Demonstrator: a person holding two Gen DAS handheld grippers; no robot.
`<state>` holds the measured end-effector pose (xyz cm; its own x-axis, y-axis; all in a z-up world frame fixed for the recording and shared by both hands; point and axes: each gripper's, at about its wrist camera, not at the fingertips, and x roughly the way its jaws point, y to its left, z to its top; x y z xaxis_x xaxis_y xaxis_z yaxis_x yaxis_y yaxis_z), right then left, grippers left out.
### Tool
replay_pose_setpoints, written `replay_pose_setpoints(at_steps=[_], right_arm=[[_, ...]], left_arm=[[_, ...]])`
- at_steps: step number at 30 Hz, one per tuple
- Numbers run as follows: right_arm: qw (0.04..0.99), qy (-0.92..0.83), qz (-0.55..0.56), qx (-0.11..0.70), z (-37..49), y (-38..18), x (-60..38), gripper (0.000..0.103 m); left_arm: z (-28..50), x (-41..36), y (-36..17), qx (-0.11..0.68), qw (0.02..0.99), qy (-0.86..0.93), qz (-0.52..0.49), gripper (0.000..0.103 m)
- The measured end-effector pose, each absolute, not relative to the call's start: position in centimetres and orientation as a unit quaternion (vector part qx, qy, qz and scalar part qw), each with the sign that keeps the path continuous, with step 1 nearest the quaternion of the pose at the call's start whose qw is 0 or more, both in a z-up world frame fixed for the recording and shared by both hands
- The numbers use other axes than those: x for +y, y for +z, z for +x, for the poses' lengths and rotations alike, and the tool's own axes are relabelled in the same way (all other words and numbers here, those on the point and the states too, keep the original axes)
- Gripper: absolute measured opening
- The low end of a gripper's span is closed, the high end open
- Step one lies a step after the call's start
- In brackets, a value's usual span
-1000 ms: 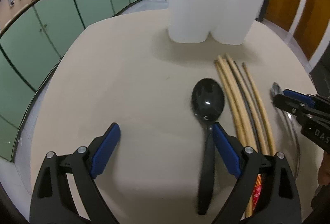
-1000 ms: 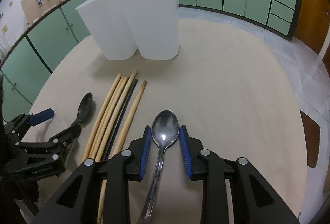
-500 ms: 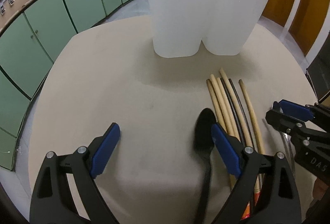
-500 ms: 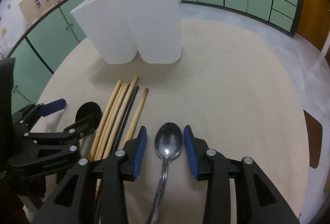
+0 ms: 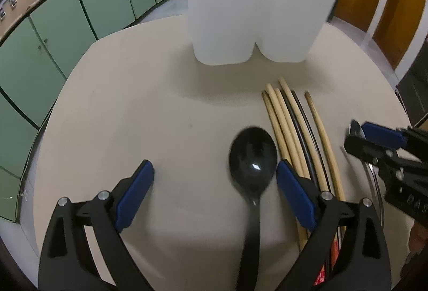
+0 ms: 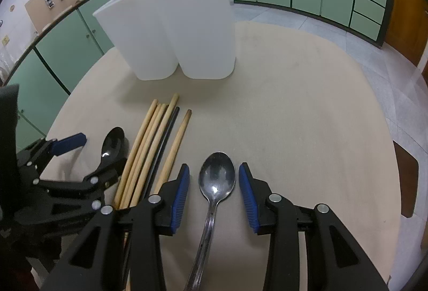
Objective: Organize utensils
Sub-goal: 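Close the right tool on the metal spoon while the left tool closes on the black spoon, then lift both spoons and carry them over the white utensil holder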
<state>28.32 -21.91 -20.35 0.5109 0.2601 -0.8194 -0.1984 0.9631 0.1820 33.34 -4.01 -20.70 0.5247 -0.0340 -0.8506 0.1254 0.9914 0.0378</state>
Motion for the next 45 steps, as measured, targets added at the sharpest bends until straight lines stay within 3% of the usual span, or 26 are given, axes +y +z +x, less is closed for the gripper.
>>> replay_pose_setpoints(at_steps=[6, 9, 10, 15, 19, 24, 32, 45], right_arm=[[0.866, 0.129, 0.019, 0.483, 29.1, -20.3, -21.4, 0.038], [0.863, 0.128, 0.018, 0.488, 29.5, -20.3, -21.2, 0.037], [0.863, 0.126, 0.016, 0.49, 29.6, -20.3, -21.2, 0.028], [0.862, 0.128, 0.028, 0.49, 29.5, -20.1, -21.8, 0.027], [0.878, 0.138, 0.048, 0.455, 28.4, -18.8, -23.1, 0.027], [0.905, 0.165, 0.056, 0.389, 26.4, -16.1, -24.2, 0.027], [0.93, 0.194, 0.061, 0.305, 24.9, -11.3, -25.1, 0.027], [0.95, 0.215, 0.082, 0.213, 27.6, -2.5, -26.3, 0.027]], left_arm=[[34.7, -4.1, -20.8, 0.491, 0.869, -0.045, 0.042, 0.089], [34.5, -4.4, -20.6, 0.491, 0.868, -0.053, 0.042, 0.075], [34.6, -4.5, -20.4, 0.492, 0.868, -0.057, 0.041, 0.068], [34.5, -4.5, -19.7, 0.493, 0.866, -0.08, 0.024, 0.034], [33.8, -3.0, -18.5, 0.478, 0.872, -0.103, -0.008, 0.034], [29.6, -0.8, -15.0, 0.39, 0.908, -0.137, -0.063, 0.034], [25.8, -2.2, -10.9, 0.292, 0.945, -0.139, -0.043, 0.034], [31.4, -5.5, -3.7, 0.161, 0.979, -0.12, -0.034, 0.034]])
